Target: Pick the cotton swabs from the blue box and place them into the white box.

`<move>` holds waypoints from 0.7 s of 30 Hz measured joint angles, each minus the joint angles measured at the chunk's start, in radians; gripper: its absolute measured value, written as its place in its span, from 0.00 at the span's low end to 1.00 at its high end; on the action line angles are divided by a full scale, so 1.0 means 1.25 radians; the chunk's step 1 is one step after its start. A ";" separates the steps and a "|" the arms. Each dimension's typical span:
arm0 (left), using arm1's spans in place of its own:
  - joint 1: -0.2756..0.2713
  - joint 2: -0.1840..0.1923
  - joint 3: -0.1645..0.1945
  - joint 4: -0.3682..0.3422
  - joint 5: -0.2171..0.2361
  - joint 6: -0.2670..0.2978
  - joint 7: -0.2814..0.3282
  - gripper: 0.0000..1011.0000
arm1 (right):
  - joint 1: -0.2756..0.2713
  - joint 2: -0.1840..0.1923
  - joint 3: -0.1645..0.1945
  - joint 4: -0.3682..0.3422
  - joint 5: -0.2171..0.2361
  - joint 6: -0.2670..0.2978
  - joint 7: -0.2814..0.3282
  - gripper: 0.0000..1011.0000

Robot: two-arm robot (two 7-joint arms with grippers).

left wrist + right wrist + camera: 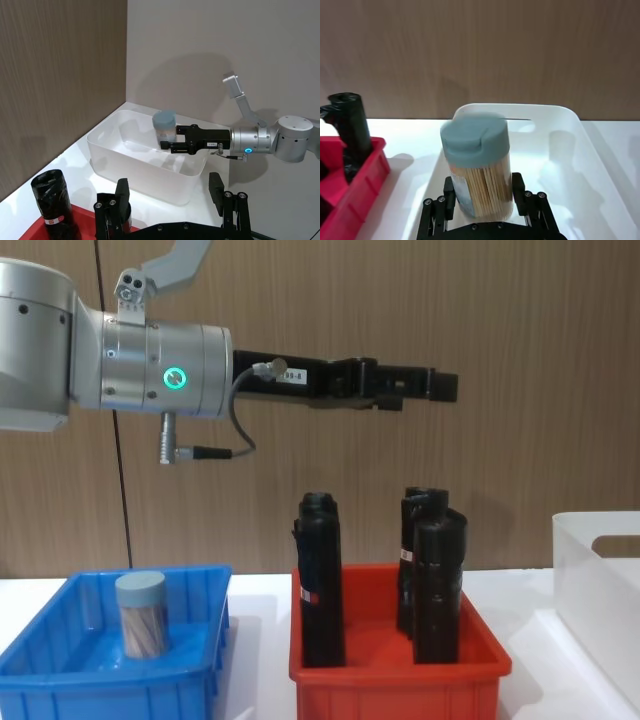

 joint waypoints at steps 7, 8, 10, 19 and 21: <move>0.000 0.000 0.000 0.000 0.000 0.000 0.000 0.99 | 0.015 0.000 0.005 0.027 -0.005 0.003 -0.006 0.83; 0.000 0.000 0.000 0.000 0.000 0.000 0.000 0.99 | 0.017 0.000 0.006 0.031 -0.005 0.003 -0.007 0.87; 0.000 0.000 0.000 0.000 0.000 0.000 0.000 0.99 | 0.018 0.000 0.007 0.034 -0.004 0.001 -0.008 0.91; 0.000 0.000 0.000 0.000 0.000 0.000 0.000 0.99 | 0.017 0.001 0.015 0.036 0.014 -0.028 -0.008 0.99; 0.000 0.000 0.000 0.000 0.000 0.000 0.000 0.99 | 0.013 0.002 0.018 0.029 0.021 -0.040 -0.008 0.99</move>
